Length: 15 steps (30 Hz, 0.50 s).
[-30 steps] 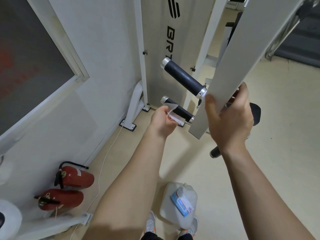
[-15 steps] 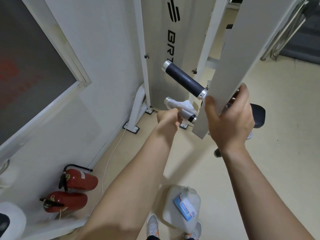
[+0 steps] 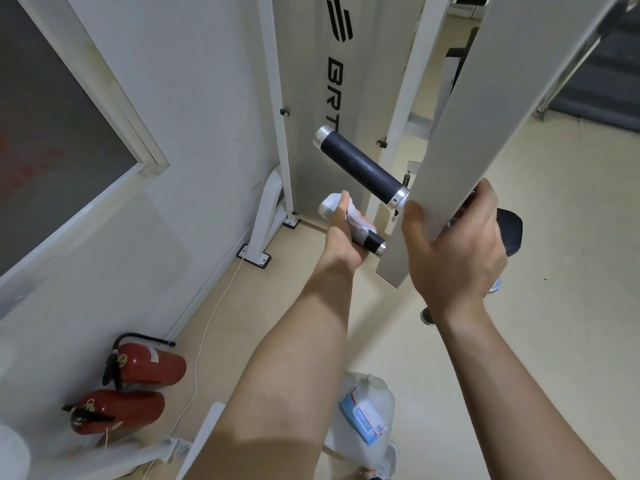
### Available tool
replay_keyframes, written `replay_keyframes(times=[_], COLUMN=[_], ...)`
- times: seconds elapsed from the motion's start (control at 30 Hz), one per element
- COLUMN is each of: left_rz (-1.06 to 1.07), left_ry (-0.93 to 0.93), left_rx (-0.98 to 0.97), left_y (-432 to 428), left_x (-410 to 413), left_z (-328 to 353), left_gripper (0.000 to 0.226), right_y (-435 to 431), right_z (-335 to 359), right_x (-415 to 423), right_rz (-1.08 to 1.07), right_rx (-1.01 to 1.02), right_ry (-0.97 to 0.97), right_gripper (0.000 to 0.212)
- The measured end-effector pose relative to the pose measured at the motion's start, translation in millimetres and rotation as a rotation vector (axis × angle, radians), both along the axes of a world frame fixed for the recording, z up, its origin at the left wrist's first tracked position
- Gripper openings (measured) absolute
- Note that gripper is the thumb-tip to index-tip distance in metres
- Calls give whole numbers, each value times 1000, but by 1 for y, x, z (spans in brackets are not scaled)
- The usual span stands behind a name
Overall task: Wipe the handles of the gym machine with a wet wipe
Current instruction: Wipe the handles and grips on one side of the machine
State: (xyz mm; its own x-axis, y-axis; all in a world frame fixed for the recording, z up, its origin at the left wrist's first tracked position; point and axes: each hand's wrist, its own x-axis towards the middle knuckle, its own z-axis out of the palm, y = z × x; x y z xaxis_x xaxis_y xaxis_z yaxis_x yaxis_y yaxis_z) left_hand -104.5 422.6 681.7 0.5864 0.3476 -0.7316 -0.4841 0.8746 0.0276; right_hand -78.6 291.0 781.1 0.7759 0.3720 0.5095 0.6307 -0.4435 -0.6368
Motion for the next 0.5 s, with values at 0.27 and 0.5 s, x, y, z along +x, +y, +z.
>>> replay_keyframes(times=[0.27, 0.5], left_rz=[-3, -13], left_ry=[25, -31], left_rx=[417, 414], left_y=[3, 6], left_x=[-11, -14], left_z=[-2, -12], left_gripper=[59, 54], right_y=[5, 4], right_z=[-2, -2], right_x=[-4, -8], right_rz=[-56, -77], right_rx=[-13, -28], right_ry=[-41, -73], right_gripper=[70, 70])
